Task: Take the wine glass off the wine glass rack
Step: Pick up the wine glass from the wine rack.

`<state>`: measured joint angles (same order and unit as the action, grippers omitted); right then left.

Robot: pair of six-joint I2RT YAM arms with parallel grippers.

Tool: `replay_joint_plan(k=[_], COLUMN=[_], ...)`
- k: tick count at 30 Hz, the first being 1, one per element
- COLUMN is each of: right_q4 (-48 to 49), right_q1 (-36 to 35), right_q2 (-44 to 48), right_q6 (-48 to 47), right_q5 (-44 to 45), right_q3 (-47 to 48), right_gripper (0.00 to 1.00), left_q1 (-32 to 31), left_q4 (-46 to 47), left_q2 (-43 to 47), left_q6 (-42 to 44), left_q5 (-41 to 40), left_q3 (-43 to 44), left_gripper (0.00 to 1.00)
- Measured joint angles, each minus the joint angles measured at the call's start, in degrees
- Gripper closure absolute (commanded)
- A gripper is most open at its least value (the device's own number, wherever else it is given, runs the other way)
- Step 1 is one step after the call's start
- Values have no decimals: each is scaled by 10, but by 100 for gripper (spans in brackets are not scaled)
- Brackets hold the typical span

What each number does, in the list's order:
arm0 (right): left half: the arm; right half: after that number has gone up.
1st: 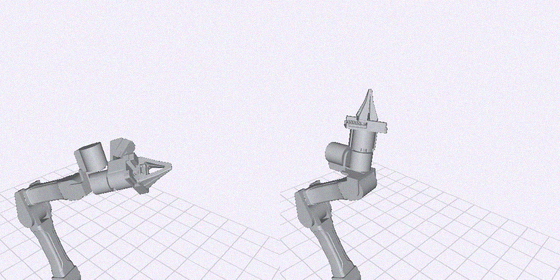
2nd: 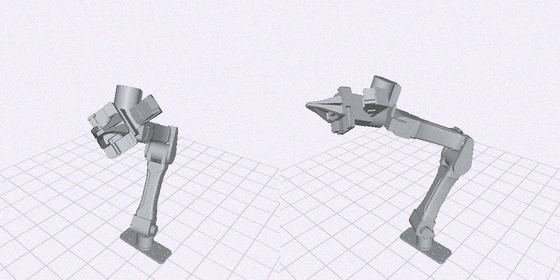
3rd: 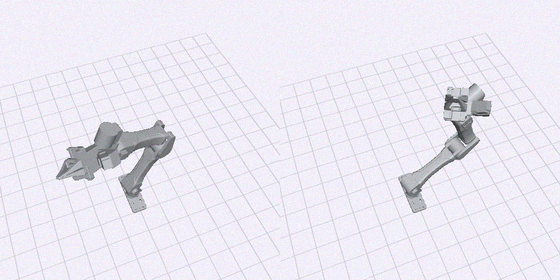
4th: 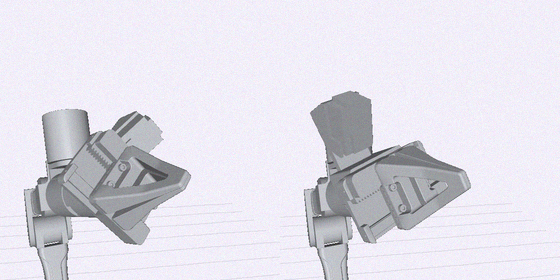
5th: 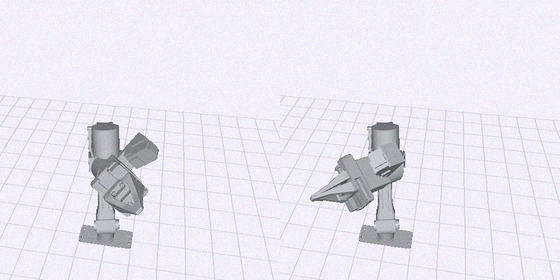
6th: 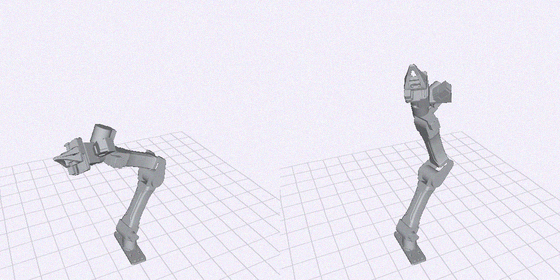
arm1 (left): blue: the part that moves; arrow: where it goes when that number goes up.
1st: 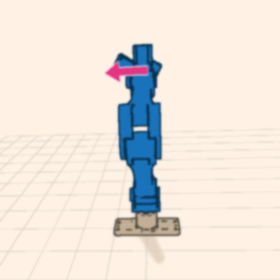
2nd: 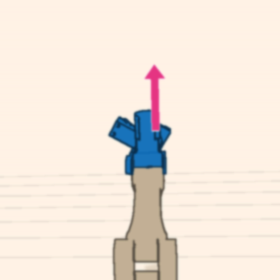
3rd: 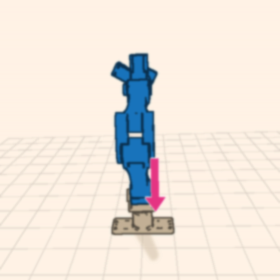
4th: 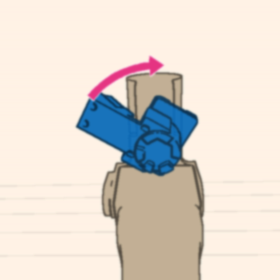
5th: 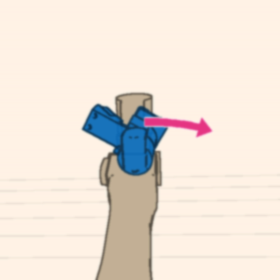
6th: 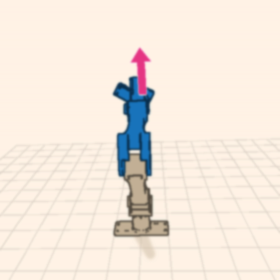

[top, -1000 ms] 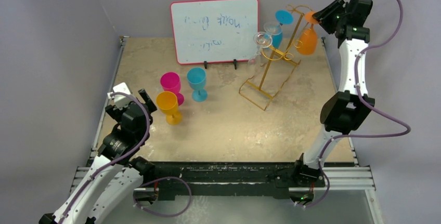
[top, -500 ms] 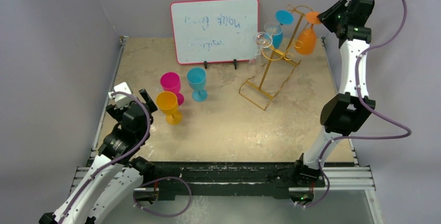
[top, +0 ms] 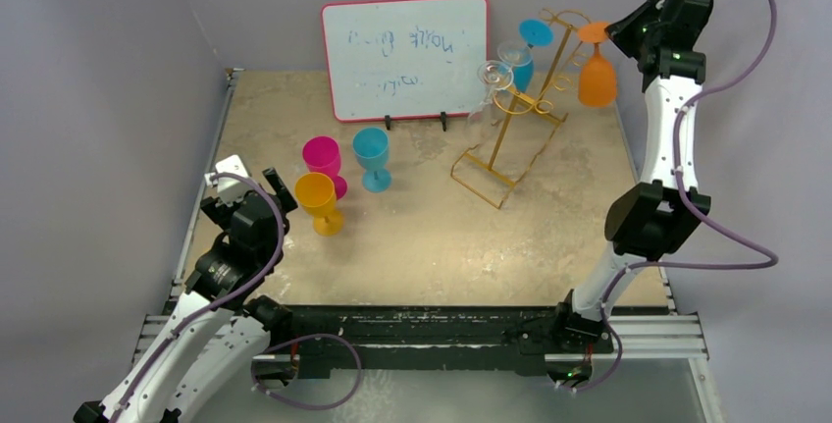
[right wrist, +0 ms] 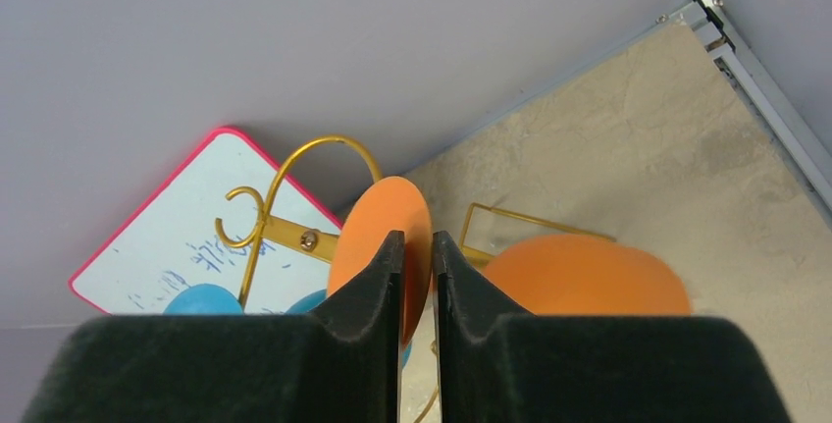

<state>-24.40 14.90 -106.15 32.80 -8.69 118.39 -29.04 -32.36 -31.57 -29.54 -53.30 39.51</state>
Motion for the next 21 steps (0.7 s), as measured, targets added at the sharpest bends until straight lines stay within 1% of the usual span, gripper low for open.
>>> replay_joint_plan(k=[1, 3, 4, 7, 21], right_q4=[1, 3, 3, 3, 16], right_q1=[0, 0, 0, 0, 0], right_q2=[2, 8, 11, 17, 31], right_q6=[1, 2, 3, 9, 57], right_q5=[0, -1, -3, -16, -43], right_q3=[0, 0, 0, 0, -7], right_gripper=[88, 96, 98, 100, 100], left_q1=[0, 0, 0, 0, 0], left_q4=[0, 0, 0, 0, -2], left_q2=[0, 0, 0, 0, 0], left_q6=[0, 0, -1, -1, -10], left_q5=[0, 0, 0, 0, 0], left_q3=[0, 0, 0, 0, 0], left_gripper=[14, 14, 14, 14, 14])
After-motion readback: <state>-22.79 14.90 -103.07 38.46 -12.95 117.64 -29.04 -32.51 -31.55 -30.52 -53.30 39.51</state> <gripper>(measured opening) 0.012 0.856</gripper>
